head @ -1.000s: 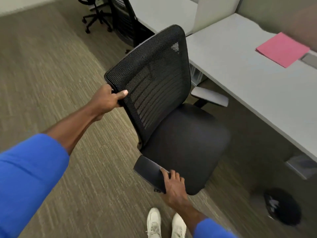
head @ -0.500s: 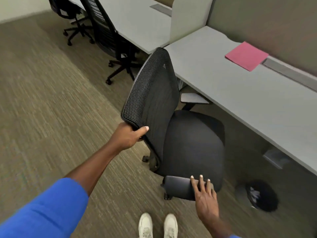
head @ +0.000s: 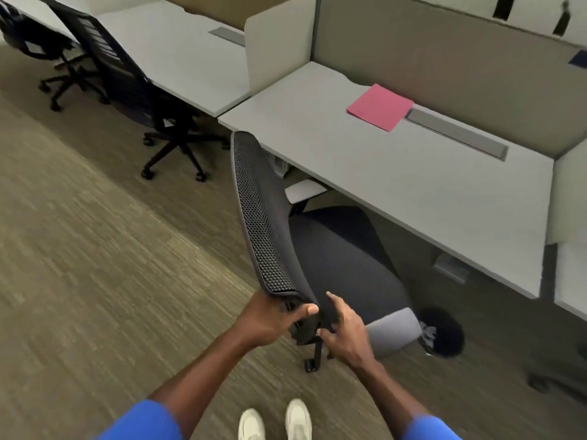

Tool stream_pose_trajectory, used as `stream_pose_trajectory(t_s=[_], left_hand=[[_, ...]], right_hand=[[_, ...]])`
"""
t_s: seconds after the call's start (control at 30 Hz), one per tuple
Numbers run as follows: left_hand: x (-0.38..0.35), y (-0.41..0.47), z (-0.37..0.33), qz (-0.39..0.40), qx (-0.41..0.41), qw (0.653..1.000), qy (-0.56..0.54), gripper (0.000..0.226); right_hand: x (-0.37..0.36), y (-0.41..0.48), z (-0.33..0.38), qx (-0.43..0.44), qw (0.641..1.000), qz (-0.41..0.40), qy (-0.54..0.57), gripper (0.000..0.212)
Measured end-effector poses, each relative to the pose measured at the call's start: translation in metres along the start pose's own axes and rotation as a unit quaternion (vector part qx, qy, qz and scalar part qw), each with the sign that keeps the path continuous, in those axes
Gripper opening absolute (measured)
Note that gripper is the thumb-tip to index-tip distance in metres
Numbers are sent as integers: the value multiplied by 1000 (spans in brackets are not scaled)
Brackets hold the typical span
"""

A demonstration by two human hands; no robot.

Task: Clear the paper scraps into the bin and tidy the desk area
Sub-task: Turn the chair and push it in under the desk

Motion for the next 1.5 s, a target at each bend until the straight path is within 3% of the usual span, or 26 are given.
stream_pose_trajectory(t_s=[0.03, 0.07, 0.1, 0.17, 0.27, 0.37, 0.43, 0.57, 0.63, 0.77, 0.93, 1.1, 1.5], left_hand=[[-2, 0, 4, 25, -23, 999, -15, 21], [0, 2, 6, 43, -45, 998, -8, 21], [2, 7, 11, 53, -54, 997, 13, 35], [15, 15, 15, 53, -30, 998, -5, 44], [52, 38, 13, -100, 23, 985, -139, 41], [99, 62, 7, -268, 42, 932, -240, 33], [126, 77, 1, -295, 27, 924, -242, 57], [154, 95, -20, -285, -37, 957, -46, 96], [151, 100, -27, -244, -97, 962, 82, 87], [128, 95, -32, -208, -172, 929, 252, 56], [114, 75, -33, -228, -253, 883, 323, 43], [110, 69, -30, -226, -289, 866, 341, 38], [120, 92, -16, -231, -278, 861, 358, 38]], right_hand=[[5, -4, 6, 4, 1000, -12, 19, 87], [12, -8, 10, 7, 999, -27, 41, 84], [19, -14, 14, 8, 997, -43, 65, 80], [35, -28, 18, 8, 990, -78, 114, 73], [57, -57, 25, 30, 973, -135, 185, 64], [78, -91, 29, 93, 943, -221, 230, 55], [84, -109, 28, 150, 926, -279, 206, 45], [85, -131, 23, 192, 915, -336, 112, 54], [87, -136, 21, 182, 911, -361, 82, 51], [93, -140, 16, 129, 900, -415, 28, 51], [101, -132, 2, 49, 884, -465, -10, 51], [116, -119, -3, 37, 865, -500, 17, 45], [137, -99, 14, 81, 850, -521, 20, 45]])
Point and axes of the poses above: each hand's wrist, its own y-axis towards the middle knuckle, its own x-axis out of the back of the hand, z = x × y, the point moved 4 cm from there along y, towards the middle knuckle, and after that the axes turned 14 degrees about -x, right-handed, at the moved point
